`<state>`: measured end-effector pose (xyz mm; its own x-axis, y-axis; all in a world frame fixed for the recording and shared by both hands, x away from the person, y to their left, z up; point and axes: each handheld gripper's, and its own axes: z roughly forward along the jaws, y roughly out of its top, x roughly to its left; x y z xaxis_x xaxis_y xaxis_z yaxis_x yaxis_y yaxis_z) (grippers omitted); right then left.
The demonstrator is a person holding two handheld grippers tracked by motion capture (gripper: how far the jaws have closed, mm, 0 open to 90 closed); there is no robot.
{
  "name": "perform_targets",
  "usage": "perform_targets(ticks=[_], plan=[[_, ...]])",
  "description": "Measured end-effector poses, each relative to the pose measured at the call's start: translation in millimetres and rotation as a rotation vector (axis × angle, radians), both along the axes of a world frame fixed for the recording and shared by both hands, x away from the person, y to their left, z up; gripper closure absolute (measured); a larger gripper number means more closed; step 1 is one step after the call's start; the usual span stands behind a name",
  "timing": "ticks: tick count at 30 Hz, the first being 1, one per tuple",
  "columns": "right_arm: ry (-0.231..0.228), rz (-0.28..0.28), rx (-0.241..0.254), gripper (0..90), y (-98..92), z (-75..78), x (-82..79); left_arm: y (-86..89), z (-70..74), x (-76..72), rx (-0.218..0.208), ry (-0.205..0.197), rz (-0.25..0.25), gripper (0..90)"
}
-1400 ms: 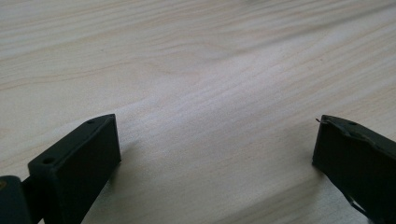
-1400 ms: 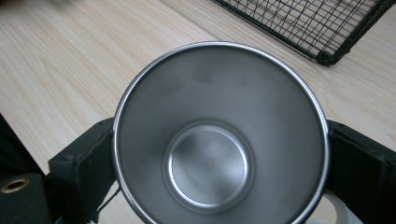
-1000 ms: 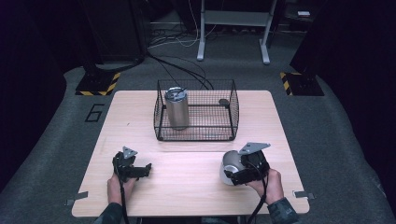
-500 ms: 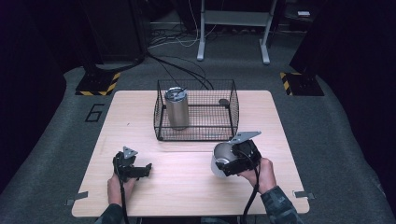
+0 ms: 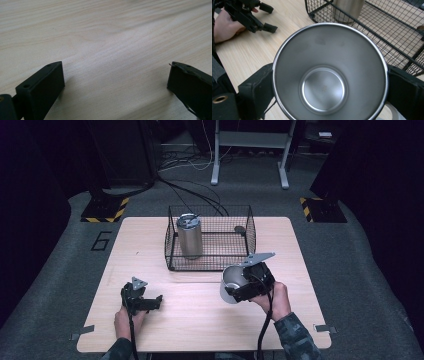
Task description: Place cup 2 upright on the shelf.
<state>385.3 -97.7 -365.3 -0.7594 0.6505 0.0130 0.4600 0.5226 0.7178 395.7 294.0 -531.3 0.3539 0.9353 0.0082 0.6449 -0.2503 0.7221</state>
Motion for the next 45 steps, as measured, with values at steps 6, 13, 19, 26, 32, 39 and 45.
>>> perform_targets(ticks=[6,13,19,26,32,39,45], plan=[[-0.013,0.003,-0.001,6.0,5.4,15.8,3.7,-0.5,-0.5,0.1,-0.007,-0.005,0.006,0.6],[-0.028,-0.004,0.009,6.0,9.5,33.9,13.6,-0.5,-0.4,0.2,-0.007,-0.003,0.004,0.6],[-0.038,-0.011,0.007,6.0,12.2,48.5,24.2,-0.6,-0.5,0.2,-0.007,-0.005,0.006,0.7],[-0.046,-0.019,0.006,6.0,12.7,58.5,39.9,-0.5,-0.5,0.2,-0.006,-0.005,0.005,0.7],[-0.054,-0.028,0.004,6.0,13.8,63.4,49.2,-0.6,-0.5,0.2,-0.007,-0.005,0.006,0.7],[-0.058,-0.030,-0.001,6.0,14.7,65.8,62.4,-0.6,-0.5,0.2,-0.006,-0.004,0.005,0.7],[-0.053,-0.038,-0.004,6.0,15.8,69.7,73.1,-0.5,-0.5,0.3,-0.006,-0.004,0.005,0.7]])
